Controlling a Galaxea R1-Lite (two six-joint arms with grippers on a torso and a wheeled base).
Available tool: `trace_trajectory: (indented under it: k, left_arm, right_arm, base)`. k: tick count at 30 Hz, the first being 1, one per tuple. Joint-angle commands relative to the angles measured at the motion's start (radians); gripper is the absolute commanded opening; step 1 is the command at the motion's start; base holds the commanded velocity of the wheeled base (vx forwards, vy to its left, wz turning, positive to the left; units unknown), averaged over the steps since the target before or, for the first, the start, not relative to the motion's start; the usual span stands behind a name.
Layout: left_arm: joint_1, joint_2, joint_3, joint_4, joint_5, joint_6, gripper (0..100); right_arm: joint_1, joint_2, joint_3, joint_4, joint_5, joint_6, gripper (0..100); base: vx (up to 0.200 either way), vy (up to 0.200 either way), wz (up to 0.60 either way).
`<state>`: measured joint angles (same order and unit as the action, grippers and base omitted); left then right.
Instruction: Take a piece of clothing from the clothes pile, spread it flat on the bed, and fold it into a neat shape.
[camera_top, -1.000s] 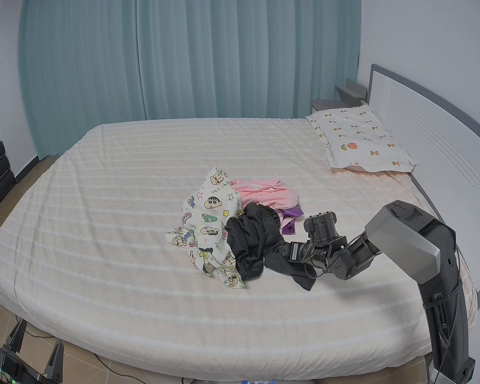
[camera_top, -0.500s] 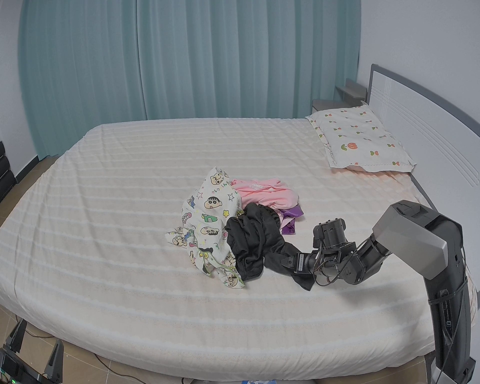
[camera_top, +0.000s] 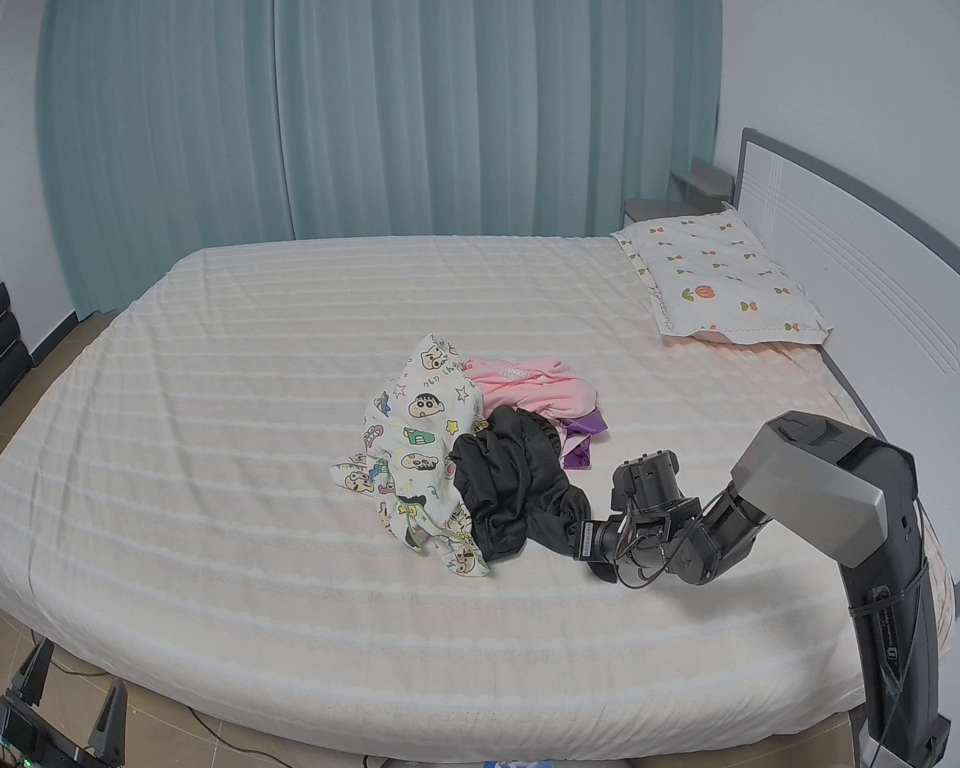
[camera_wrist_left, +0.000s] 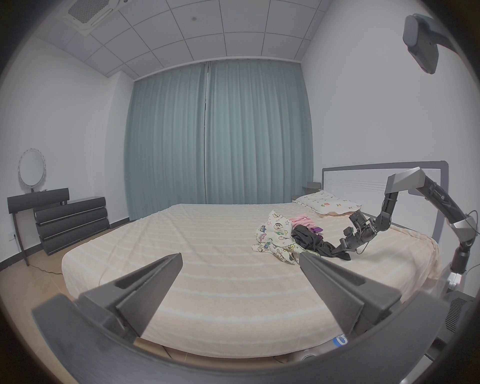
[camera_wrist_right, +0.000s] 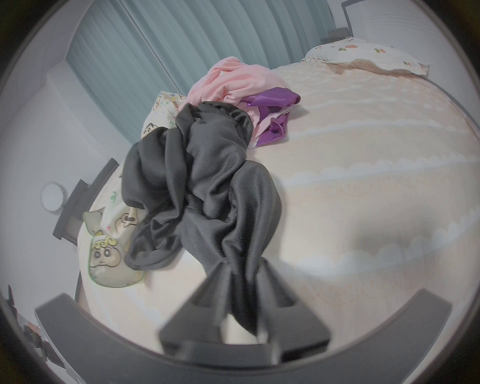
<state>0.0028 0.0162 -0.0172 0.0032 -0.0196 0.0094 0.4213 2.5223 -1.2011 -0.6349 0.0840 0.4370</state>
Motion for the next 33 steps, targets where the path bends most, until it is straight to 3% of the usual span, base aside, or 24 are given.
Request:
trace_trajectory:
  k: [1,6,8,10,12,15,18,25,27,31,33]
  left_arm:
    - [0.000,-0.009,0.016,0.000,0.001,-0.017,100]
    - [0.000,-0.010,0.016,0.000,0.007,-0.019,100]
    - [0.000,-0.010,0.016,0.000,0.007,-0.019,100]
    - [0.000,-0.012,0.016,-0.002,0.009,-0.014,100]
    - [0.000,-0.010,-0.010,-0.045,0.003,-0.039,100]
    - [-0.006,0.061,-0.167,-0.109,-0.039,-0.088,100]
    - [-0.006,0.168,-0.184,-0.104,-0.112,-0.068,100]
    - [-0.010,0.469,-0.207,-0.118,-0.253,-0.006,100]
    - [-0.079,0.683,-0.207,-0.146,-0.266,0.050,100]
    - [-0.214,0.912,-0.208,-0.338,-0.227,0.043,100]
    - [-0.306,1.110,-0.207,-0.509,-0.120,0.021,100]
  right_arm:
    - [-0.010,-0.093,0.135,-0.111,0.040,0.058,0]
    - [-0.041,-0.198,0.327,-0.262,0.072,0.121,0]
    - [-0.041,-0.198,0.327,-0.262,0.072,0.121,0]
    - [-0.036,-0.324,0.561,-0.451,0.085,0.203,0]
    - [-0.039,-0.379,0.684,-0.569,0.088,0.215,0]
    - [-0.047,-0.424,0.839,-0.743,0.086,0.215,0]
    - [-0.050,-0.432,0.957,-0.896,0.085,0.227,0]
    - [-0.087,-0.482,1.058,-0.936,0.071,0.330,0]
    - [-0.101,-0.517,1.060,-0.934,0.077,0.371,0]
    - [-0.102,-0.534,1.049,-0.934,0.085,0.376,0]
    - [-0.102,-0.516,1.042,-0.934,0.083,0.374,0]
  base:
    - [0.000,0.000,0.00]
    - [0.000,0.000,0.00]
    - [0.000,0.000,0.00]
    - [0.000,0.000,0.00]
    - [0.000,0.000,0.00]
    - [0.000,0.000,0.00]
    - [0.000,0.000,0.00]
    - [0.000,0.000,0.00]
    - [0.000,0.000,0.00]
    - [0.000,0.000,0.00]
    - [0.000,0.000,0.00]
